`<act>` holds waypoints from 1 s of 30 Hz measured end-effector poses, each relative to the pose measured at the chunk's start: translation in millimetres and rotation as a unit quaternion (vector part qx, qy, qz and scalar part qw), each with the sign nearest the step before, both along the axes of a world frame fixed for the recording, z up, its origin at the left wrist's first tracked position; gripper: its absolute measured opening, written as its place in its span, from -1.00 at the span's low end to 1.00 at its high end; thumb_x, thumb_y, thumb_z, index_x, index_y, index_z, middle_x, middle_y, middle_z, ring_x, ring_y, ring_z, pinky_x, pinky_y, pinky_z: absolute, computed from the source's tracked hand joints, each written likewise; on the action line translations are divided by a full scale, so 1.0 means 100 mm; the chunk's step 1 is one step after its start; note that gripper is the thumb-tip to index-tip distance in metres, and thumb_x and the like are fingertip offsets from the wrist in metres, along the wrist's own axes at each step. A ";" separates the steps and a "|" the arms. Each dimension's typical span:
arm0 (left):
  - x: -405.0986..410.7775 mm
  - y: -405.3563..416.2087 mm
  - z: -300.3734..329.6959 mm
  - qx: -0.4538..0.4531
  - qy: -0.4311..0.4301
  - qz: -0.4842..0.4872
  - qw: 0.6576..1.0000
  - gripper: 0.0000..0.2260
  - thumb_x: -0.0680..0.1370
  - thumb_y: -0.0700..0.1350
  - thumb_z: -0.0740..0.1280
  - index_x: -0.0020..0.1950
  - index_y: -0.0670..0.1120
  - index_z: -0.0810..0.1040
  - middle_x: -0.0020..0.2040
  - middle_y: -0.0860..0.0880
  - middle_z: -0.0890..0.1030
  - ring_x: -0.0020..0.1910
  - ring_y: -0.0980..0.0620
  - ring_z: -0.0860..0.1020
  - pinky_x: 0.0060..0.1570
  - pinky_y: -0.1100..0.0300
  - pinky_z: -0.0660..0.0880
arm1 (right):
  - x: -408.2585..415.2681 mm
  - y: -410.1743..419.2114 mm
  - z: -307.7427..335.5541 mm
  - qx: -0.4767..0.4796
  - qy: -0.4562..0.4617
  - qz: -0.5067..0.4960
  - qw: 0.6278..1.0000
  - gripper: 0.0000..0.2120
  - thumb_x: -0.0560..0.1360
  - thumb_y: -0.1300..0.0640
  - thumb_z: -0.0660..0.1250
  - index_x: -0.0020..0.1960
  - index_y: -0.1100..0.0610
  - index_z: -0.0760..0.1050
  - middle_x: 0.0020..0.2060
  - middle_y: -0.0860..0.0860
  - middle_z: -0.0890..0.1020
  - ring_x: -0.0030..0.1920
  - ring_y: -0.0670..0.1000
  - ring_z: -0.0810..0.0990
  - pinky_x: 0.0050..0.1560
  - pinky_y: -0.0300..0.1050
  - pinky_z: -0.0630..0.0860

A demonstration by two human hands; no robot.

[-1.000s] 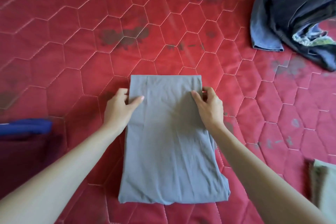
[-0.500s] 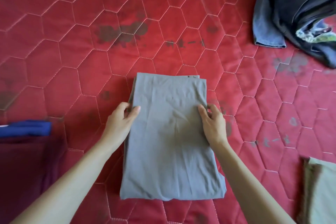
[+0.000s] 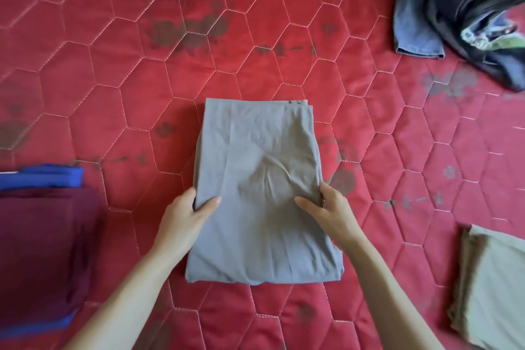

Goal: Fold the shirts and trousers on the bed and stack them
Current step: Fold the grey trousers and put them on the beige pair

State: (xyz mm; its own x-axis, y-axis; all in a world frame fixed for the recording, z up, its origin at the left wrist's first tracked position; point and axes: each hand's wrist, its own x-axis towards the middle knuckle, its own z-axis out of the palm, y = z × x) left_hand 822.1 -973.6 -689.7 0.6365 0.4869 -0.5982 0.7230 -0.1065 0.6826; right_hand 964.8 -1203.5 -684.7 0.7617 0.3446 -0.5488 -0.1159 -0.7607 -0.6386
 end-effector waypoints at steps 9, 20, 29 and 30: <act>-0.25 -0.18 0.04 0.009 0.045 0.010 0.999 -0.77 0.51 -0.02 0.43 0.01 -0.15 0.53 -0.10 0.03 0.64 -0.07 0.01 0.60 -0.09 0.06 0.50 | -0.32 -0.12 0.08 0.009 0.027 -0.071 0.997 -0.58 0.46 -0.03 0.45 -0.04 0.32 0.41 -0.22 0.10 0.56 -0.20 0.11 0.52 -0.13 0.08 0.48; -0.63 -0.37 0.06 0.014 0.090 0.006 0.996 -0.72 0.42 0.00 0.51 -0.07 -0.14 0.53 -0.20 0.00 0.67 -0.17 -0.02 0.63 -0.08 -0.12 0.54 | -0.71 -0.35 -0.04 -0.037 -0.040 -0.109 0.993 -0.54 0.41 -0.02 0.49 0.24 0.00 0.43 -0.11 -0.10 0.62 -0.09 0.00 0.59 -0.09 -0.06 0.49; -0.55 -0.55 0.02 0.449 -0.099 -0.237 0.856 -0.56 0.54 -0.18 0.31 0.40 -0.27 0.40 0.44 -0.26 0.36 0.47 -0.26 0.27 0.41 -0.19 0.23 | -0.88 -0.16 -0.01 -0.064 -0.412 0.069 0.906 -0.60 0.50 0.31 0.28 0.34 0.30 0.45 0.37 0.25 0.43 0.43 0.26 0.33 0.43 0.19 0.26; -0.49 -0.62 -0.02 0.450 -0.110 -0.267 0.845 -0.55 0.54 -0.17 0.28 0.42 -0.24 0.39 0.47 -0.24 0.33 0.49 -0.23 0.25 0.44 -0.19 0.20 | -0.92 -0.05 -0.05 -0.050 -0.412 0.093 0.905 -0.60 0.50 0.32 0.23 0.33 0.31 0.46 0.38 0.25 0.42 0.45 0.25 0.31 0.45 0.19 0.23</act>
